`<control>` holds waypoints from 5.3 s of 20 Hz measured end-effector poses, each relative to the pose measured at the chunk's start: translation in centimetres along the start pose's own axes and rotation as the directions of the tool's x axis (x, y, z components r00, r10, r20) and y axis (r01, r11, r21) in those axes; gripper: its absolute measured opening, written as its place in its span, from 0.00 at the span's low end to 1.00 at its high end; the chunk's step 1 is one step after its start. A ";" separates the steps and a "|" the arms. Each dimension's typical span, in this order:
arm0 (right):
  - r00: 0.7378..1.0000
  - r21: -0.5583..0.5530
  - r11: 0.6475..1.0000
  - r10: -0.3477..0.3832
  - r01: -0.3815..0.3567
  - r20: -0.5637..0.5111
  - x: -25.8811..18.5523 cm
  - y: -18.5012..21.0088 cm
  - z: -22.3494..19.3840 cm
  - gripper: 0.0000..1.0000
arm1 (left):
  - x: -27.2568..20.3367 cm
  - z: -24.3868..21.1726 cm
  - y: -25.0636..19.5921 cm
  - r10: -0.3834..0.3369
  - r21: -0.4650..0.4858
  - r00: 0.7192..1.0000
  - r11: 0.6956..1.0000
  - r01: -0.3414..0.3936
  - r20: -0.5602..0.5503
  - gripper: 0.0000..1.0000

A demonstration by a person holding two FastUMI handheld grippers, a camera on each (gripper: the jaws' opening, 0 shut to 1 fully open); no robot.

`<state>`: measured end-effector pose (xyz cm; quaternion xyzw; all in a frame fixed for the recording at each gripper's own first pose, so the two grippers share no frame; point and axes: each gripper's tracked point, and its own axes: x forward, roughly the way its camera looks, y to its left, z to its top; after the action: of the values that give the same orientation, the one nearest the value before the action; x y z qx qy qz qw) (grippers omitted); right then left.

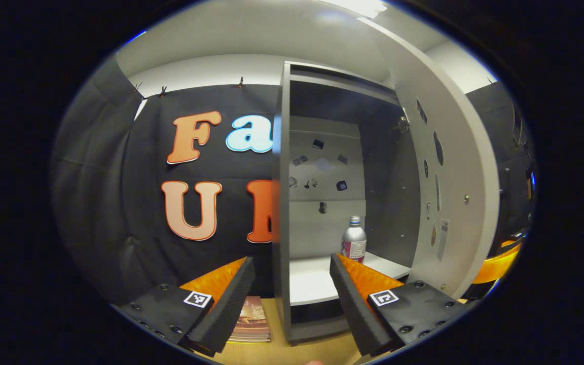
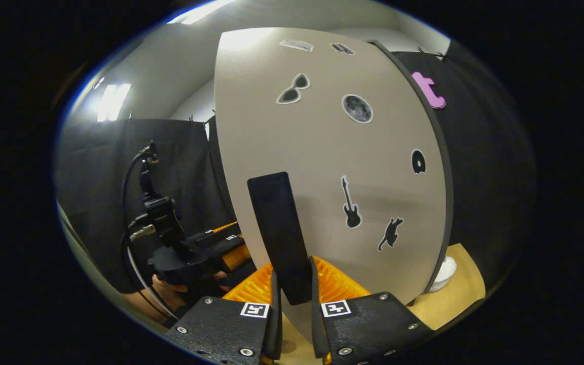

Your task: Open the cabinet door with the right hand, grasp the bottle in the cabinet with the left hand and place it on the coaster, then close the cabinet door with the right hand.

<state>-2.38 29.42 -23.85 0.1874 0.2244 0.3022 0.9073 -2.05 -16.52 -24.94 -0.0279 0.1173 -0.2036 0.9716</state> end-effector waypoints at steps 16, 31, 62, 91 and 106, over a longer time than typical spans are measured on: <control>0.946 0.064 0.953 -0.301 0.295 0.122 -2.9 -2.6 0.9 0.22 | 15.0 -5.1 -13.6 -0.114 -0.063 0.993 0.992 0.113 -0.013 0.94; 0.901 0.076 0.914 -0.407 0.400 0.149 -3.5 -4.4 1.6 0.20 | 24.0 -10.9 -14.2 -0.062 -0.046 0.990 0.997 0.056 -0.125 0.89; 0.967 -0.210 0.953 -0.240 0.219 -0.084 -8.9 -8.0 -0.2 0.24 | -0.2 -9.9 -4.3 0.181 0.026 0.982 0.983 -0.179 -0.056 0.83; 0.974 -0.109 0.976 -0.171 0.187 0.146 -6.8 -12.3 5.3 0.52 | -17.7 -25.6 -0.3 0.536 0.116 0.810 0.844 -0.524 -0.238 0.85; 0.927 -0.042 0.928 -0.367 0.371 0.071 -5.8 -13.3 3.6 0.57 | -18.1 -34.6 -0.3 0.446 0.140 0.861 0.895 -0.424 -0.246 0.83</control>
<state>1.53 15.07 -25.52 0.1261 0.2192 0.1264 0.9592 -26.53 -9.70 -54.54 0.0670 0.2445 0.0144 0.9672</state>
